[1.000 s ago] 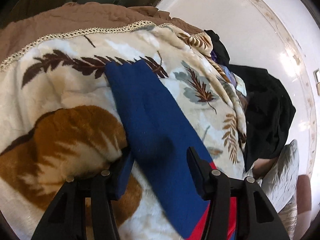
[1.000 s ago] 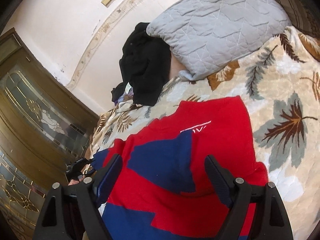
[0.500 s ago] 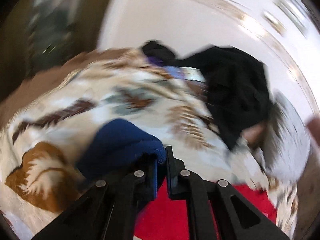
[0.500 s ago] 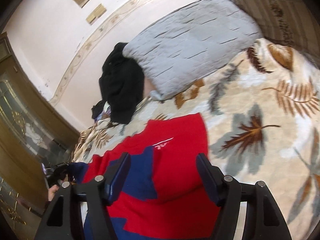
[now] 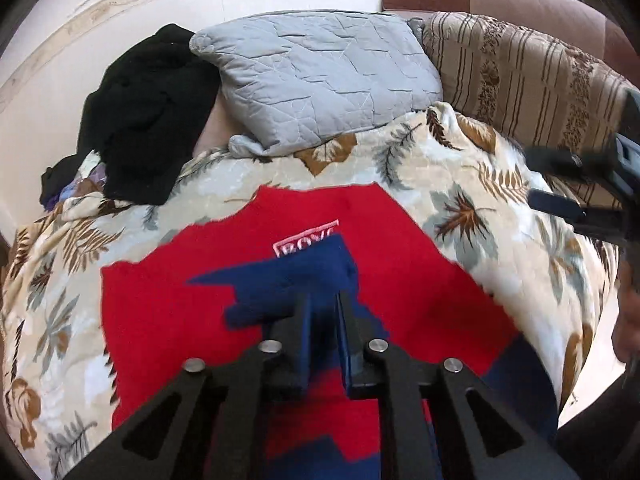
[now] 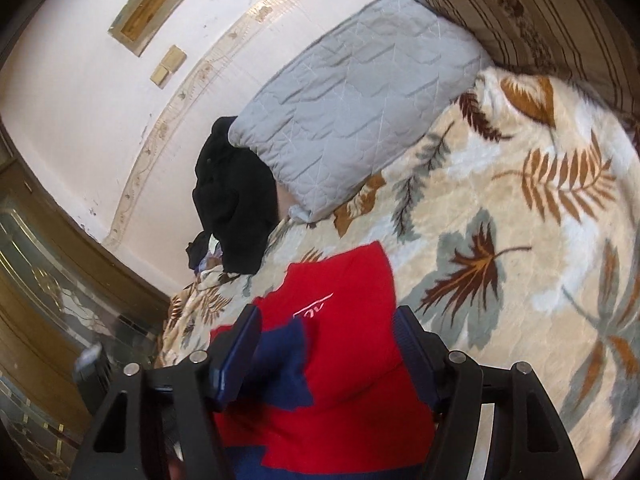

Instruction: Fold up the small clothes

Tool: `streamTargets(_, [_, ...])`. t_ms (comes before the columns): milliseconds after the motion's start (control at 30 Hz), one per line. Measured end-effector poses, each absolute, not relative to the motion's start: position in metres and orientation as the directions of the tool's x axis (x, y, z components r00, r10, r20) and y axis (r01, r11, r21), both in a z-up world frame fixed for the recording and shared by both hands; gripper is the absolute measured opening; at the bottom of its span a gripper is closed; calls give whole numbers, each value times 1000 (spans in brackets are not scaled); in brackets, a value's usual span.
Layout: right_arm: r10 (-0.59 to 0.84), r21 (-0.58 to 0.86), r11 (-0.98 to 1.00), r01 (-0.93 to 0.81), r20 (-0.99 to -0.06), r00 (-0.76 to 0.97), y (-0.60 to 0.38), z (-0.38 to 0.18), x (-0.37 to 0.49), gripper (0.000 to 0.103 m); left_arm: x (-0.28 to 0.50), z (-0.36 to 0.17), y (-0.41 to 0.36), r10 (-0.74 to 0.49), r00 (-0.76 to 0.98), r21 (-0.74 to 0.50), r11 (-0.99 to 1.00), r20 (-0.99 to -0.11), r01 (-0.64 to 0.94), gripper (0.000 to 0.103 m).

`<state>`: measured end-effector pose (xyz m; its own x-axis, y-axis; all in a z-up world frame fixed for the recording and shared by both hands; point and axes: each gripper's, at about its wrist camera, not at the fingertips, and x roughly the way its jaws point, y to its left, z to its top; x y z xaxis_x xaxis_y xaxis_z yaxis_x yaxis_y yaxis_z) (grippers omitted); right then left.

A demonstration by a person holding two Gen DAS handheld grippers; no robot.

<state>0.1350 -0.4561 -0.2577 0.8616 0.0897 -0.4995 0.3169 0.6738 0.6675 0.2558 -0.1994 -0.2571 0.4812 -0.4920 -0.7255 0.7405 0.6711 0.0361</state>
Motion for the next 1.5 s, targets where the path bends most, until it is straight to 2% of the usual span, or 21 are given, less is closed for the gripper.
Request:
streamTargets(67, [128,680,661,316,-518,846,-452,-263,141,73,264,-250,-173,-506,493,-31,719,-708,694,47])
streamTargets(100, [147,683,660,312,-525,838,-448,-266,145,73,271,-244,-155,-508,518,-66,755,-688,652,58])
streamTargets(167, [185,682,667,300,-542,820,-436,-271,156,73,283,-237,-124,-488,583,-108,818,-650,564,65])
streamTargets(300, [276,653,715,249,-591,758,-398,-283,186,73,317,-247,-70,-402,639,-161,902,-656,402,66])
streamTargets(400, [305,584,788,194,-644,702,-354,-290,212,73,345,-275,-46,-320,596,-173,941,-736,292,66])
streamTargets(467, [281,511,843,167,-684,673,-325,-294,228,75,357,-288,-46,-259,581,-128,958,-772,256,66])
streamTargets(600, [147,278,952,128,-783,605,-272,-307,251,77,369,-308,-49,-236,531,-108,959,-814,261,66])
streamTargets(700, [-5,67,992,108,-828,561,-245,-323,265,79,372,-317,-52,-194,503,-68,964,-842,258,66])
streamTargets(767, [-126,-68,990,121,-810,573,-240,-327,271,77,372,-322,-53,-175,491,-42,962,-853,269,66])
streamTargets(833, [-247,-112,960,255,-763,597,-263,-317,271,77,375,-328,-51,-168,477,-37,962,-863,271,66])
streamTargets(867, [-282,-90,940,329,-749,600,-279,-311,269,77,376,-332,-48,-165,465,-38,962,-870,271,66])
streamTargets(967, [-346,134,777,616,-727,594,-363,-292,228,77,378,-337,-40,-189,442,-76,962,-877,260,66])
streamTargets(1033, [-365,223,698,680,-707,606,-393,-284,203,77,377,-335,-39,-190,448,-74,962,-874,263,66])
streamTargets(1133, [-287,346,687,639,-679,676,-415,-277,181,79,376,-331,-41,-180,458,-63,964,-871,260,66])
streamTargets(1233, [-205,368,737,567,-677,706,-403,-278,190,79,373,-322,-44,-188,482,-67,964,-856,258,66])
streamTargets(1333, [-75,407,770,491,-707,703,-393,-291,202,78,367,-316,-50,-201,504,-59,957,-840,283,66])
streamTargets(1400, [-20,370,793,484,-778,628,-387,-308,211,77,363,-318,-55,-196,505,-32,949,-841,315,66])
streamTargets(1433, [14,354,801,483,-818,576,-385,-321,215,75,364,-320,-57,-185,497,-17,946,-848,323,66])
streamTargets(1500, [60,340,805,486,-861,504,-385,-340,216,61,365,-332,-57,-148,463,12,946,-874,325,66])
